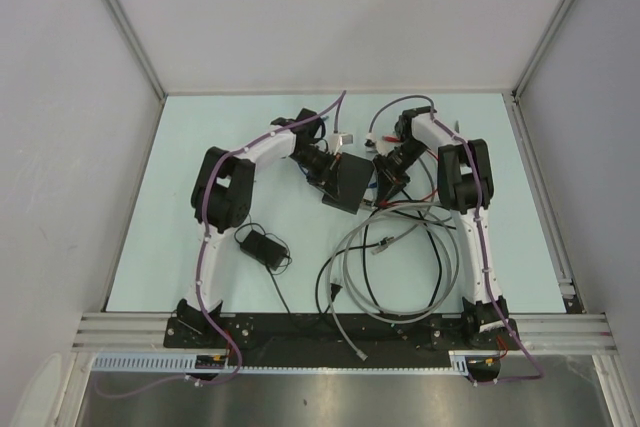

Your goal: Pull the plug from the switch port

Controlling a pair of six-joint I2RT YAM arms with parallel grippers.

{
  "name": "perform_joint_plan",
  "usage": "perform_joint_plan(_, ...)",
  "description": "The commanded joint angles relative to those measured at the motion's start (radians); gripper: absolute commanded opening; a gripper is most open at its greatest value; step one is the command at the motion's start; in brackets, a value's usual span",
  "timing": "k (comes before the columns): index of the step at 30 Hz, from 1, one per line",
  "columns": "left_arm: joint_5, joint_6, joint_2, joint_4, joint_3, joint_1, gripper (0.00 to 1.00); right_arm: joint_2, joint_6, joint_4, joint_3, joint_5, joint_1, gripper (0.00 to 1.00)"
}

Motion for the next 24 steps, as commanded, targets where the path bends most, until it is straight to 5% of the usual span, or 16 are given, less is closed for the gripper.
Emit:
perform_joint_plan(1,-0.251,0.102,0.065,0.006,-0.056,-0.005,0.00,0.008,-0.068,-0.016,0.007,0.120,-0.012,0.08)
perform_joint_plan(6,-0.243,0.128,0.042,-0.002,-0.051,-0.005,0.00,-0.073,-0.143,-0.067,0.081,-0.028,-0.084,0.09)
perform_joint_plan(24,-0.113,0.084,-0.004,-0.017,-0.004,0.001,0.00,-0.214,-0.044,0.127,0.171,0.130,-0.204,0.14)
